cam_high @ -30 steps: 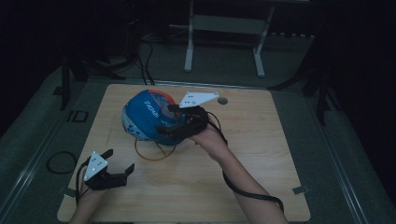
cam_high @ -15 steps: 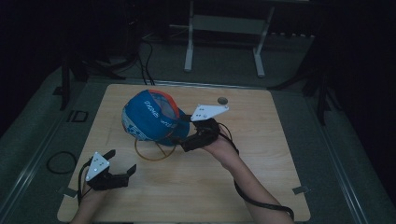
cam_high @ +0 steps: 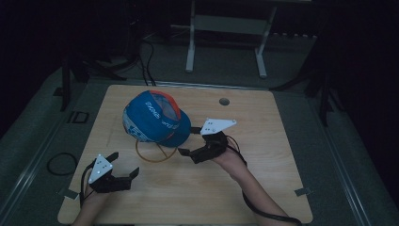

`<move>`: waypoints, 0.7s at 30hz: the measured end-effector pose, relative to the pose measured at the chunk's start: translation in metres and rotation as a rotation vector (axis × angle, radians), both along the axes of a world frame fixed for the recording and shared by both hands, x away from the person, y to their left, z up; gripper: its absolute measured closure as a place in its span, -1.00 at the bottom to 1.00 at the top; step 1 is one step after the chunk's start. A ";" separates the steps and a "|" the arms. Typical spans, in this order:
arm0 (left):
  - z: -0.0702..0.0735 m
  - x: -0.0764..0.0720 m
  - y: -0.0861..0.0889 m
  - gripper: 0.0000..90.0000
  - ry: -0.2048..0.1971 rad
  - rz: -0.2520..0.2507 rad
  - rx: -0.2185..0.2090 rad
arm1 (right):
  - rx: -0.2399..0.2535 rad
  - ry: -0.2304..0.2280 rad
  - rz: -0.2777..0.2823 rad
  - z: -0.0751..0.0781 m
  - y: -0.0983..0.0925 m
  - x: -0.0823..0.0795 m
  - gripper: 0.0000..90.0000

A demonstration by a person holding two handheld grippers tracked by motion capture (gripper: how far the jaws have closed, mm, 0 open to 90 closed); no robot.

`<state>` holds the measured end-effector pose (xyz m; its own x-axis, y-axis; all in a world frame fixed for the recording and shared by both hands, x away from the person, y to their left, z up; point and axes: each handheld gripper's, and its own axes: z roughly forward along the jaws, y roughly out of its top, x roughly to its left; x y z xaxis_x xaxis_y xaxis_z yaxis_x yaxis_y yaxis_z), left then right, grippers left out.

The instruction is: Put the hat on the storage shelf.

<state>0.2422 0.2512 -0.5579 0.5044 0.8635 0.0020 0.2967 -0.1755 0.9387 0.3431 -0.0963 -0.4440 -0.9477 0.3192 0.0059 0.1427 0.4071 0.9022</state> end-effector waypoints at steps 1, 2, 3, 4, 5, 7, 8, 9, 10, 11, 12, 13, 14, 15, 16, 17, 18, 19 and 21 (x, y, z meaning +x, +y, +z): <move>0.000 0.000 0.000 -0.95 0.000 -0.001 0.000 | -0.003 0.000 0.000 -0.003 -0.001 -0.001 -0.67; 0.000 0.000 0.000 -0.95 -0.001 -0.001 -0.002 | -0.007 0.001 0.001 -0.007 -0.003 -0.002 -0.67; 0.000 0.000 0.000 -0.95 -0.002 -0.001 -0.002 | -0.011 0.005 -0.002 -0.011 -0.004 -0.003 -0.67; 0.000 -0.001 0.000 -0.95 -0.002 0.000 0.002 | -0.016 0.010 0.000 -0.015 -0.006 -0.004 -0.67; 0.000 -0.001 0.000 -0.95 -0.005 0.000 0.001 | -0.020 0.011 0.002 -0.019 -0.007 -0.005 -0.67; 0.000 0.000 0.000 -0.95 -0.002 0.002 0.000 | -0.023 0.018 0.000 -0.026 -0.010 -0.006 -0.67; 0.000 0.000 0.000 -0.95 -0.002 0.001 0.000 | -0.023 0.016 -0.004 -0.030 -0.012 -0.007 -0.67; 0.000 0.000 0.000 -0.95 -0.001 0.000 -0.003 | -0.022 0.006 -0.009 -0.033 -0.014 -0.008 -0.67; 0.000 0.000 0.000 -0.95 0.000 0.000 -0.001 | -0.024 0.006 -0.016 -0.037 -0.016 -0.009 -0.67; -0.001 0.000 0.000 -0.95 -0.002 0.000 0.000 | -0.023 0.003 -0.019 -0.041 -0.018 -0.009 -0.67; -0.001 0.000 0.000 -0.95 -0.002 0.000 0.000 | -0.023 0.003 -0.019 -0.041 -0.018 -0.009 -0.67; -0.001 0.000 0.000 -0.95 -0.001 -0.002 0.001 | -0.026 0.010 -0.020 -0.045 -0.020 -0.010 -0.67; -0.001 0.000 0.000 -0.95 -0.001 -0.003 0.001 | -0.034 0.020 -0.018 -0.055 -0.025 -0.011 -0.67; -0.001 0.000 0.000 -0.95 0.001 -0.004 0.000 | -0.038 0.023 -0.016 -0.060 -0.027 -0.011 -0.67; -0.001 0.000 0.000 -0.95 0.003 -0.003 0.003 | -0.042 0.024 -0.018 -0.063 -0.029 -0.011 -0.67; -0.001 0.000 0.000 -0.95 0.002 -0.005 0.004 | -0.046 0.023 -0.019 -0.067 -0.032 -0.012 -0.67; -0.001 0.000 0.000 -0.95 0.003 -0.007 0.002 | -0.045 0.023 -0.019 -0.070 -0.035 -0.013 -0.67; -0.001 0.000 0.000 -0.95 0.004 -0.006 0.005 | -0.048 0.029 -0.018 -0.073 -0.038 -0.013 -0.67; -0.001 0.000 0.000 -0.95 0.003 -0.008 0.001 | -0.047 0.029 -0.022 -0.078 -0.044 -0.014 -0.67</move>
